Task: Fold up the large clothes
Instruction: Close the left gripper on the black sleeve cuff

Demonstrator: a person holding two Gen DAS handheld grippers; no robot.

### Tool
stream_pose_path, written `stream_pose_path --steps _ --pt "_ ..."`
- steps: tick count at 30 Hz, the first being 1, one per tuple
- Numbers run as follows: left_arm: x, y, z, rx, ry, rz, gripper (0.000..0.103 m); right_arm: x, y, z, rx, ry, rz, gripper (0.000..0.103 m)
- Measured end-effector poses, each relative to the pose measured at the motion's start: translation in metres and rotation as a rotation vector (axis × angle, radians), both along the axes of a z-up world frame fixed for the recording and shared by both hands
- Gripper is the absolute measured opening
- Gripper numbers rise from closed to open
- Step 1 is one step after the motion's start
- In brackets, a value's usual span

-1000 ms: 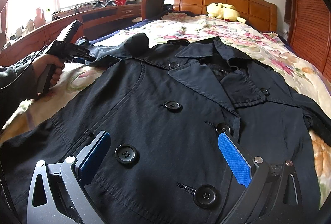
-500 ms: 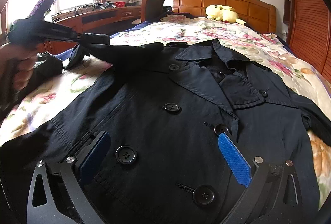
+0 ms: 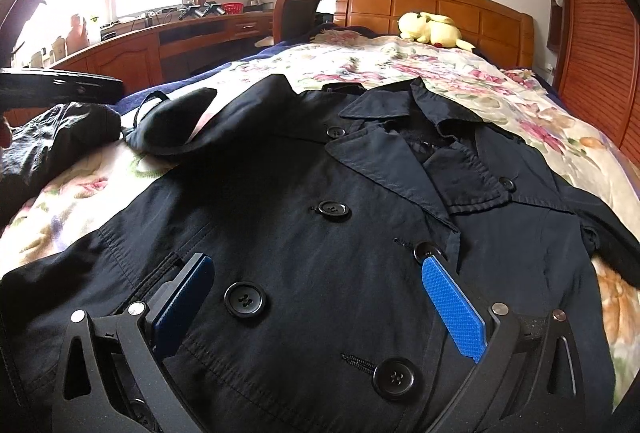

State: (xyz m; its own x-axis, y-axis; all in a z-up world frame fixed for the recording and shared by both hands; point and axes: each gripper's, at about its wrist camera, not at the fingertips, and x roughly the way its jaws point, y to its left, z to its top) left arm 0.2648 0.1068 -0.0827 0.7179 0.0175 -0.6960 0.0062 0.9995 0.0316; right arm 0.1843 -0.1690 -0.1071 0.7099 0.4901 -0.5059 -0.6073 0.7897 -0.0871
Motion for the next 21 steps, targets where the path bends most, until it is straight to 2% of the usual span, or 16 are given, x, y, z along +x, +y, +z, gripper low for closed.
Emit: stream_pose_path --steps 3,7,8,16,21 --pt "0.002 0.010 -0.001 0.031 -0.001 0.021 0.042 0.000 0.000 0.000 -0.003 -0.002 0.001 0.103" --pt "0.014 0.037 -0.008 0.045 0.008 0.066 0.063 0.000 0.001 0.000 -0.006 -0.006 0.001 0.103" --pt "0.019 0.046 -0.011 0.047 0.013 0.082 0.065 -0.001 0.001 0.000 -0.007 -0.006 0.002 0.103" --pt "0.063 0.128 -0.040 0.015 0.078 0.237 0.066 0.000 0.001 -0.001 -0.013 -0.002 0.005 0.103" --pt "0.082 0.160 -0.056 -0.002 0.100 0.297 0.066 0.001 0.002 -0.001 -0.018 0.004 0.011 0.103"
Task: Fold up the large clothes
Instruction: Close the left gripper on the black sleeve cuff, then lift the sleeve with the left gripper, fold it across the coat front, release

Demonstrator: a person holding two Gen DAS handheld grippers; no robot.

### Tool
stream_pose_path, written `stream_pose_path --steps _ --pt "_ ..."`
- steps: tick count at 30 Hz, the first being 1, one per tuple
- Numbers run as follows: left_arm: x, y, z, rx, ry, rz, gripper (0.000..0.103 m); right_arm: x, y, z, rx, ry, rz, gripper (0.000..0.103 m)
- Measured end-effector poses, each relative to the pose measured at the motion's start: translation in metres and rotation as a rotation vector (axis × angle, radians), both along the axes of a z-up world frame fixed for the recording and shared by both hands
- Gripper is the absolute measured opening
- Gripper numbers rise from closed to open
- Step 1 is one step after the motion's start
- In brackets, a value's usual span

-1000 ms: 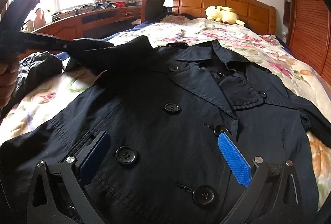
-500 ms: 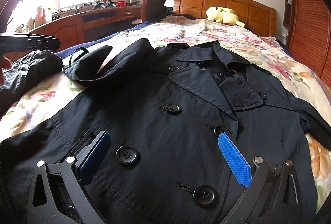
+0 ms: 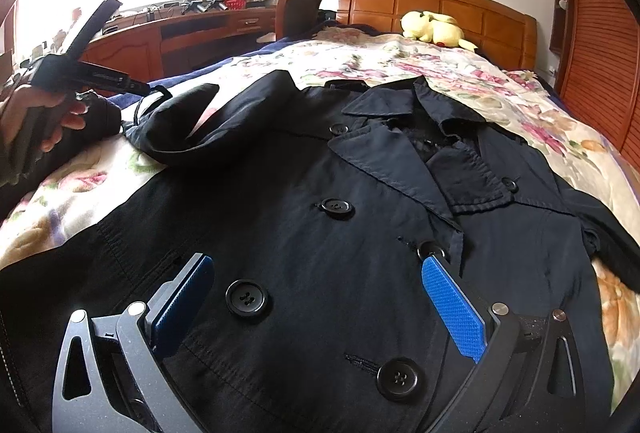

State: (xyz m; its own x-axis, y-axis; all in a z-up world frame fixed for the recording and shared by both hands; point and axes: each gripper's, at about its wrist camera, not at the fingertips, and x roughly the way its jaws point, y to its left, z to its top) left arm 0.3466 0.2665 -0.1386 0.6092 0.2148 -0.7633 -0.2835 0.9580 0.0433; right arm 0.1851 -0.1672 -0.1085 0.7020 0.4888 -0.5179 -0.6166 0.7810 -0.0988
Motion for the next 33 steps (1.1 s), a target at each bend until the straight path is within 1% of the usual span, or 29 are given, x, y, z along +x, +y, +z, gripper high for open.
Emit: stream_pose_path --steps 5,8,12,14,16,17,18,20,22,26,33 --pt "0.016 0.015 -0.017 -0.006 0.013 0.047 0.066 0.002 0.000 0.000 0.000 0.004 0.005 0.103" --pt "0.022 0.019 -0.028 -0.023 0.032 0.055 0.066 0.003 0.001 0.000 0.000 0.005 0.006 0.103" --pt "0.020 0.017 -0.031 -0.017 0.025 0.062 0.066 0.003 0.001 0.000 -0.002 0.002 0.006 0.103" --pt "0.020 0.013 -0.029 -0.003 0.028 0.056 0.053 0.003 0.001 0.000 -0.002 0.002 0.006 0.103" --pt "0.021 0.007 -0.024 0.037 0.044 0.052 0.029 0.003 0.001 0.000 0.001 0.002 0.007 0.103" --pt "0.022 0.005 -0.020 0.047 0.047 0.047 0.024 0.003 0.000 0.000 0.002 0.002 0.007 0.103" --pt "0.022 0.001 -0.016 0.053 0.046 0.043 0.014 0.003 0.000 0.000 0.005 0.002 0.008 0.103" --pt "0.022 -0.009 -0.003 0.062 0.032 0.030 0.011 0.003 -0.001 0.000 0.010 0.001 0.008 0.103" --pt "0.021 -0.025 0.011 0.073 0.009 0.007 0.009 0.002 -0.001 0.001 0.015 0.003 0.009 0.103" --pt "0.021 -0.073 0.044 0.110 -0.043 -0.072 0.008 0.003 -0.005 0.002 0.033 0.016 0.009 0.103" --pt "0.011 -0.157 0.103 0.097 -0.157 -0.223 0.008 0.008 -0.024 0.010 0.094 0.054 -0.013 0.103"
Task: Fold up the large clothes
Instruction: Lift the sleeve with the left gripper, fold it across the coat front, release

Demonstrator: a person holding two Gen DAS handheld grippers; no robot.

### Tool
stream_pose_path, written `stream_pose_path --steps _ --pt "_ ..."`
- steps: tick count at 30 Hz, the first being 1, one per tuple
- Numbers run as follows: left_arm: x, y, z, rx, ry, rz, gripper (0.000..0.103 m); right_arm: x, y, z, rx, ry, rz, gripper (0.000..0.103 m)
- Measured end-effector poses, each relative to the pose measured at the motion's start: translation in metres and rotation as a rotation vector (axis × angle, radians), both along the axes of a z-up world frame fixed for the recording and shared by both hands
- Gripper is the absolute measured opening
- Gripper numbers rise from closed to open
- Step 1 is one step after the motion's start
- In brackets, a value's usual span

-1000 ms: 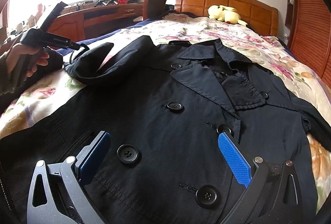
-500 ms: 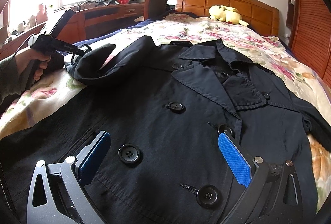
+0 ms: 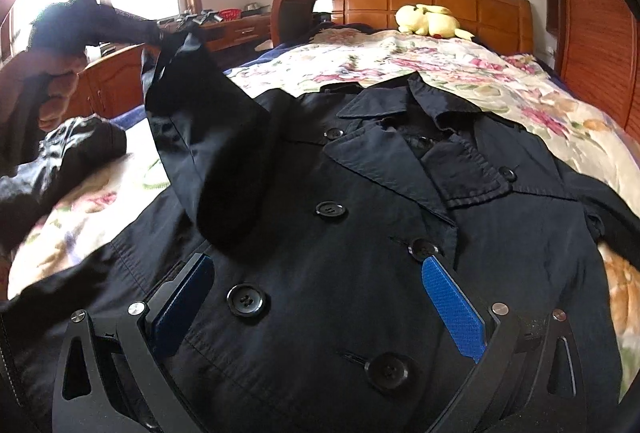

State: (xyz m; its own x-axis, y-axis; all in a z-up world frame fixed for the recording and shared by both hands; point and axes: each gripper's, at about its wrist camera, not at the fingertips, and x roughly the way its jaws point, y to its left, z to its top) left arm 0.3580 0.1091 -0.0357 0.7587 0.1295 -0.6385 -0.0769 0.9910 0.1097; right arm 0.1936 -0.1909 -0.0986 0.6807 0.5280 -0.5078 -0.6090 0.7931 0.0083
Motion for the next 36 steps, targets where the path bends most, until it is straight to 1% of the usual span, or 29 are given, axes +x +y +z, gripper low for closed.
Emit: stream_pose_path --steps 5,7,12,14,15,18,21,22,24,28,29,33,36 --pt "-0.016 -0.049 0.026 -0.009 -0.045 -0.107 0.008 0.002 -0.021 0.009 0.008 -0.025 -0.049 0.103" --pt "-0.024 -0.070 0.036 -0.001 -0.058 -0.150 0.008 0.003 -0.027 0.013 0.012 -0.033 -0.069 0.103" --pt "-0.045 -0.103 0.052 0.031 -0.078 -0.197 0.009 0.004 -0.044 0.024 0.020 -0.067 -0.120 0.103" --pt "-0.055 -0.110 0.054 0.022 -0.072 -0.238 0.013 0.003 -0.049 0.027 0.033 -0.070 -0.130 0.103" --pt "-0.063 -0.115 0.056 0.021 -0.070 -0.260 0.017 0.004 -0.050 0.027 0.038 -0.070 -0.132 0.103" --pt "-0.080 -0.127 0.058 0.021 -0.060 -0.292 0.022 0.005 -0.053 0.029 0.054 -0.074 -0.140 0.103" --pt "-0.100 -0.139 0.061 0.029 -0.048 -0.340 0.031 0.003 -0.058 0.028 0.057 -0.074 -0.149 0.103" --pt "-0.107 -0.143 0.061 0.036 -0.041 -0.359 0.033 0.003 -0.059 0.028 0.058 -0.072 -0.151 0.103" --pt "-0.114 -0.150 0.061 0.040 -0.020 -0.384 0.034 0.002 -0.060 0.029 0.058 -0.072 -0.155 0.103" --pt "-0.120 -0.153 0.053 0.059 0.004 -0.386 0.034 0.000 -0.063 0.031 0.063 -0.075 -0.165 0.103" --pt "-0.120 -0.151 0.050 0.056 0.010 -0.384 0.034 -0.001 -0.064 0.031 0.065 -0.073 -0.166 0.103" --pt "-0.129 -0.134 0.033 0.001 0.055 -0.362 0.034 -0.007 -0.070 0.029 0.051 -0.073 -0.174 0.103" --pt "-0.142 -0.124 0.020 -0.022 0.062 -0.351 0.034 -0.010 -0.078 0.029 0.047 -0.070 -0.186 0.103"
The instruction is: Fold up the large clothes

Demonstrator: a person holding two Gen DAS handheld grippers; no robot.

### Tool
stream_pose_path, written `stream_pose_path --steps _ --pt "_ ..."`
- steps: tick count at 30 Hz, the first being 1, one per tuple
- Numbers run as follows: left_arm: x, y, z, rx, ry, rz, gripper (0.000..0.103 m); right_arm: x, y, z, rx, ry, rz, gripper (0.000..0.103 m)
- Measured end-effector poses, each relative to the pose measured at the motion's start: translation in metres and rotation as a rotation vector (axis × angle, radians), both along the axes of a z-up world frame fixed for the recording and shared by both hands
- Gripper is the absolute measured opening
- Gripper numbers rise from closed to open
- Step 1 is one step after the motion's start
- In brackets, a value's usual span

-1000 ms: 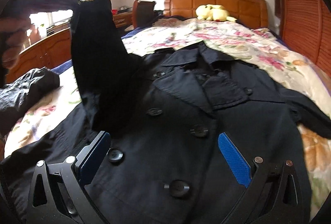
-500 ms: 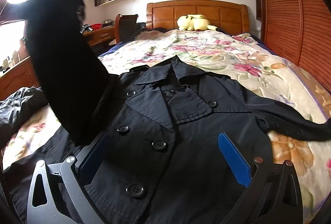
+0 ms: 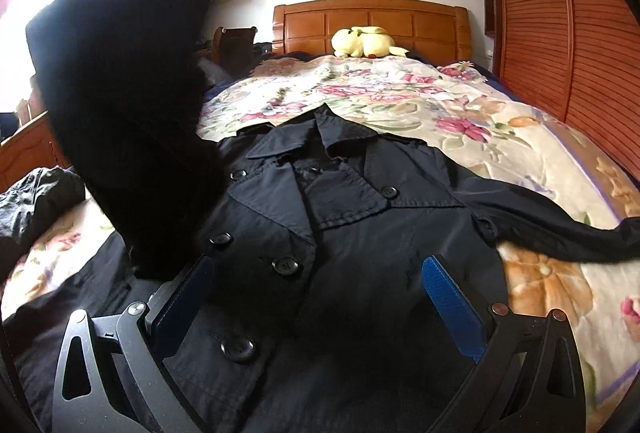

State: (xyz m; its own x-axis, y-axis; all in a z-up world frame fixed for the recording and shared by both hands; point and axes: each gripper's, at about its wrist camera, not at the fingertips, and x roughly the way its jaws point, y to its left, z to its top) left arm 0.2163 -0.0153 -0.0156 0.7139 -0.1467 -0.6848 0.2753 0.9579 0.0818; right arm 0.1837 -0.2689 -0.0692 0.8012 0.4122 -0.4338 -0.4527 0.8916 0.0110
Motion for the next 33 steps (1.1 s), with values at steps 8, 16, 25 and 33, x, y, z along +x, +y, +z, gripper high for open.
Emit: stream_pose_path --steps 8,16,25,33 --pt "-0.013 0.029 -0.038 -0.047 0.020 0.079 0.034 -0.009 -0.023 0.010 0.043 -0.012 -0.031 0.103" --pt "0.000 0.054 -0.088 -0.102 0.059 0.157 0.035 0.005 -0.023 -0.002 0.032 0.029 -0.045 0.103" --pt "0.030 0.064 -0.118 -0.139 0.074 0.194 0.034 0.025 -0.014 -0.014 0.011 0.100 -0.060 0.103" --pt "0.054 0.050 -0.138 -0.093 0.034 0.187 0.034 0.042 -0.008 -0.024 -0.004 0.148 -0.060 0.103"
